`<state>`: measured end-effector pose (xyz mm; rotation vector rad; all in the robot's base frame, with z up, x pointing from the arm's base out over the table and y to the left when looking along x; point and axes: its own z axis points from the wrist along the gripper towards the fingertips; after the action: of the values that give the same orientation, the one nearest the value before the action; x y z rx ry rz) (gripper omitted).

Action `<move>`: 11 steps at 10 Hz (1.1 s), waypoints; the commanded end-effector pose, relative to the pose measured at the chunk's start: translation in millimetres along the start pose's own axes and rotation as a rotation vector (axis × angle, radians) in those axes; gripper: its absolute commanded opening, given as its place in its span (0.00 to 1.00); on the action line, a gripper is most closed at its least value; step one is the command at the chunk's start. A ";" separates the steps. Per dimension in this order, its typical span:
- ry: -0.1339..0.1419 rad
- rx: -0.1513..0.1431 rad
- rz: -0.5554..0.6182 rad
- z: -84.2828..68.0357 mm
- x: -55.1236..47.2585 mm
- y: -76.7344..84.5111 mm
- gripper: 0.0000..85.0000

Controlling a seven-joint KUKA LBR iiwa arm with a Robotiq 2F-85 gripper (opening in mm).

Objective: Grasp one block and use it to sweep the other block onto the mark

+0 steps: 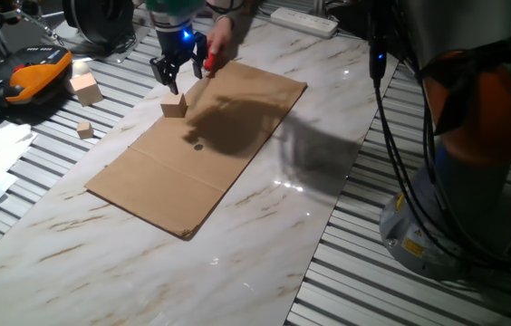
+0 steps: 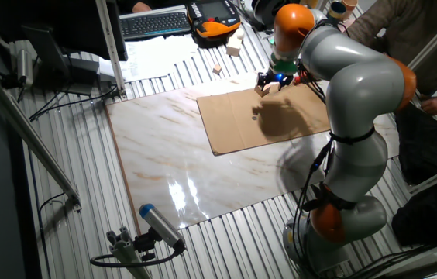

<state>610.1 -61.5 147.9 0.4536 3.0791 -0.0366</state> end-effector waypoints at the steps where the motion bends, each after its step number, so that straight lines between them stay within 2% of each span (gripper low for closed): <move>1: 0.004 0.002 0.005 0.0 0.1 -0.1 0.80; 3: 0.023 -0.010 0.029 0.0 0.1 -0.1 0.80; 5: 0.030 -0.029 0.078 0.0 0.1 -0.1 0.80; 6: 0.016 -0.014 0.092 0.0 0.1 -0.1 0.80; 7: -0.016 0.015 0.100 0.0 0.1 -0.1 0.80; 8: -0.032 0.024 0.104 0.0 0.1 -0.1 0.80; 9: -0.031 0.014 0.107 0.0 0.1 -0.1 0.80; 10: -0.019 0.025 0.114 0.0 0.1 -0.1 0.80; 11: -0.018 0.022 0.114 0.0 0.1 -0.1 0.80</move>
<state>610.0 -61.1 147.9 0.6322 3.0319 -0.0617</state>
